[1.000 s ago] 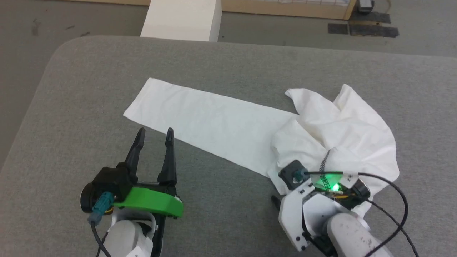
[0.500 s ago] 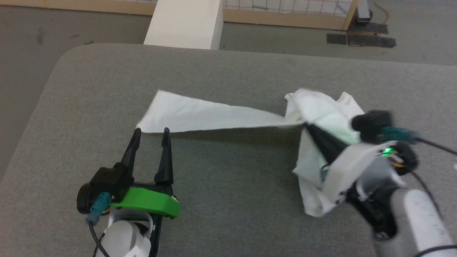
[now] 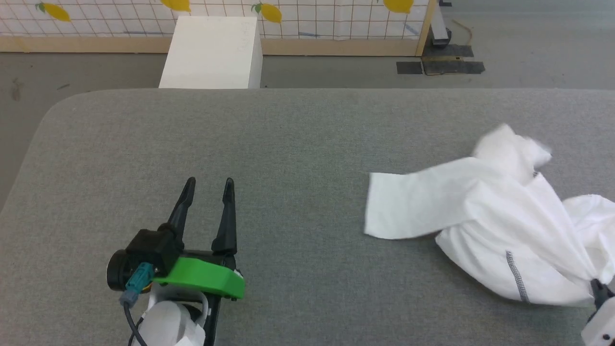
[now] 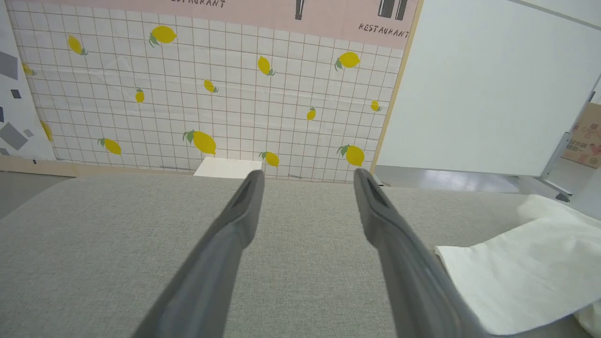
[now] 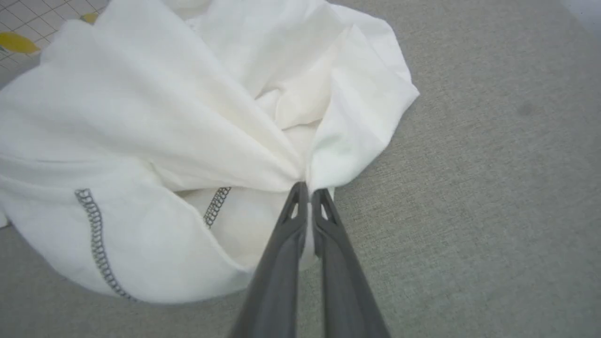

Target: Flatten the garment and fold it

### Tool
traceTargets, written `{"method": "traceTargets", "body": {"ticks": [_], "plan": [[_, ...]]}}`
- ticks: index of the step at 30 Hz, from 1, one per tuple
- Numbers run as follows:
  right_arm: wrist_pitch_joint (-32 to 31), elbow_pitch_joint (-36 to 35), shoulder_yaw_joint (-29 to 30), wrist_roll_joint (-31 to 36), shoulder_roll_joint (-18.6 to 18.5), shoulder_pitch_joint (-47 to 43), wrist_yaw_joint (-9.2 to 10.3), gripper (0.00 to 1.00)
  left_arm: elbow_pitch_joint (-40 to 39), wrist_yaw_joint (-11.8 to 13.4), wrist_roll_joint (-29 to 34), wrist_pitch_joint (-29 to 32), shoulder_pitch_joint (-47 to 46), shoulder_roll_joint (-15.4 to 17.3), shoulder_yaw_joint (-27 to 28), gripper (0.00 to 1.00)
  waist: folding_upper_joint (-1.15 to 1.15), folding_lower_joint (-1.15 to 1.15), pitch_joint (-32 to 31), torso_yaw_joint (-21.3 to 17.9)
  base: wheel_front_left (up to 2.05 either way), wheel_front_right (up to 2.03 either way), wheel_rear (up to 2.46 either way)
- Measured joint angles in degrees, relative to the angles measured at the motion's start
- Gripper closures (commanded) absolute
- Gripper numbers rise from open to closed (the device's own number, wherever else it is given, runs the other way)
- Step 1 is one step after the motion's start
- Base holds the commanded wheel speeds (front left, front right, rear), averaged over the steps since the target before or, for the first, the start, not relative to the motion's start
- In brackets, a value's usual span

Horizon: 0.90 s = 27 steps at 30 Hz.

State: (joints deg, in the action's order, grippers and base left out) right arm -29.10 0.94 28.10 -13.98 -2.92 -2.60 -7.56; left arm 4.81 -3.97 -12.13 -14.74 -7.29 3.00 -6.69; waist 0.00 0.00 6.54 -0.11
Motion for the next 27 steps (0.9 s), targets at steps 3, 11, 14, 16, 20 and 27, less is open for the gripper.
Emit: {"method": "traceTargets", "body": {"ticks": [3, 11, 14, 16, 20, 27], "plan": [[4.92, 0.67, 1.93, -1.23, 0.12, 0.01, 0.00, 0.00, 0.09, -0.03, 0.00, 0.00, 0.00, 0.00, -0.01, 0.00, 0.00, 0.00, 0.15, 0.01, 0.00, 0.00, 0.00], [15.49, -9.69, -7.15, -0.45, 0.00, 0.45, 0.00, 0.00, 0.31, -0.27, 0.00, 0.00, -0.01, 0.00, -0.22, 0.00, 0.00, 0.00, 0.15, 0.28, 0.00, 0.00, 0.00], [12.40, -9.83, -11.11, 0.56, 0.07, 1.35, 0.00, 0.00, 0.32, -0.27, 0.00, 0.00, -0.01, 0.00, -0.44, 0.00, 0.00, 0.00, 0.26, 0.24, 0.00, 0.00, 0.00], [8.82, -7.61, -11.81, 2.52, 0.08, 2.98, 0.00, 0.00, 0.34, -0.29, 0.01, 0.00, -0.07, 0.00, -0.77, 0.00, 0.00, 0.00, 0.43, 0.31, 0.00, 0.00, 0.00], [3.83, -1.75, -10.92, 6.15, 0.04, 7.09, 0.00, 0.00, 0.38, -0.51, 0.00, 0.00, -0.17, 0.00, -1.49, 0.00, 0.00, 0.00, 0.88, 0.85, 0.00, 0.00, 0.00], [-1.10, 5.09, -10.40, 10.36, 0.00, 11.62, 0.00, 0.51, 0.34, -0.52, -0.01, 0.00, -0.40, 0.00, -1.72, 0.00, 0.00, 0.00, 1.99, 2.12, 0.00, 0.00, 0.00]]}}
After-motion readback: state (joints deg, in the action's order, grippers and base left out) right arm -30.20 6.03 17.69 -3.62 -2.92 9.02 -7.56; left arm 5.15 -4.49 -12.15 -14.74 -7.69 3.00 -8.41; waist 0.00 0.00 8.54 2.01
